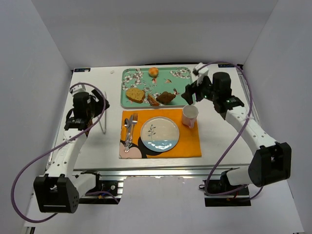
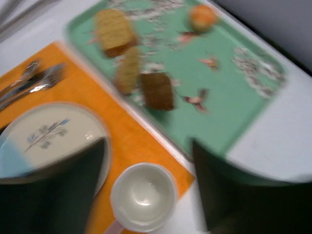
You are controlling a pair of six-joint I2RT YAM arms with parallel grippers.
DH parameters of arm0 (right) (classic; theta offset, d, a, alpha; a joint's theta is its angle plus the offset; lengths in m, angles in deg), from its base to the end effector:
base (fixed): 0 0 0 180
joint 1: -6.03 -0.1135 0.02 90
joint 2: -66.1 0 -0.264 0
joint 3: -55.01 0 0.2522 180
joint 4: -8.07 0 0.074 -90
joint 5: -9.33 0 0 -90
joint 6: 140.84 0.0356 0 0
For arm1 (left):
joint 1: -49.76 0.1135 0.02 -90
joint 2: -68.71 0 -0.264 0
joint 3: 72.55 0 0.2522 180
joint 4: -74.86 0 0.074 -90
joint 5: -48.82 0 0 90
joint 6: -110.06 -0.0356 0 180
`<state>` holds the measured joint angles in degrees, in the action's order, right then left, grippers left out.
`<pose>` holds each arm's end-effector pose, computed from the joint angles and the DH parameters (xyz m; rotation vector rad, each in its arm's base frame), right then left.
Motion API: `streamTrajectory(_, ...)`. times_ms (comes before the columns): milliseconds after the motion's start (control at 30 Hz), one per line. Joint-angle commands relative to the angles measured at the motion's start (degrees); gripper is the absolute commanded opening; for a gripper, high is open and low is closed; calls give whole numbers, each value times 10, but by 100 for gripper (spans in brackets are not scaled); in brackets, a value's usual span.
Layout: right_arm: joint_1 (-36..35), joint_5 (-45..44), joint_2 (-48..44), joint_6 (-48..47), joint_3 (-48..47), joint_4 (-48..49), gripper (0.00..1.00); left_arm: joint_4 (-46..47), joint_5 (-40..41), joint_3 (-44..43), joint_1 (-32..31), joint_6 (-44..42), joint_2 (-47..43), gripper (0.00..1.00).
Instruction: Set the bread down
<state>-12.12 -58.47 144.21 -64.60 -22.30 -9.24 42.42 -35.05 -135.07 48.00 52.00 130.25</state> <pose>0.2994 0.1123 0.3351 -0.7677 1.7202 0.4174 0.2397 -0.0036 0.2928 -0.6146 2.0346 -0.2363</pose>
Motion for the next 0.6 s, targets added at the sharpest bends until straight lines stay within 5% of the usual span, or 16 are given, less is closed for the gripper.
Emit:
streamTrajectory(0,7,333,4,-200,13,-95,29,-105,-1,-1,78,-79,6,0)
streamTrajectory(133,7,314,33,-193,-16,-146,83,-133,36,-20,78,-117,65,62)
streamTrajectory(233,7,288,24,-183,-2,-132,89,-119,30,-23,78,-138,91,71)
streamTrajectory(567,7,251,6,-159,19,-116,90,-53,-31,-52,78,-222,229,80)
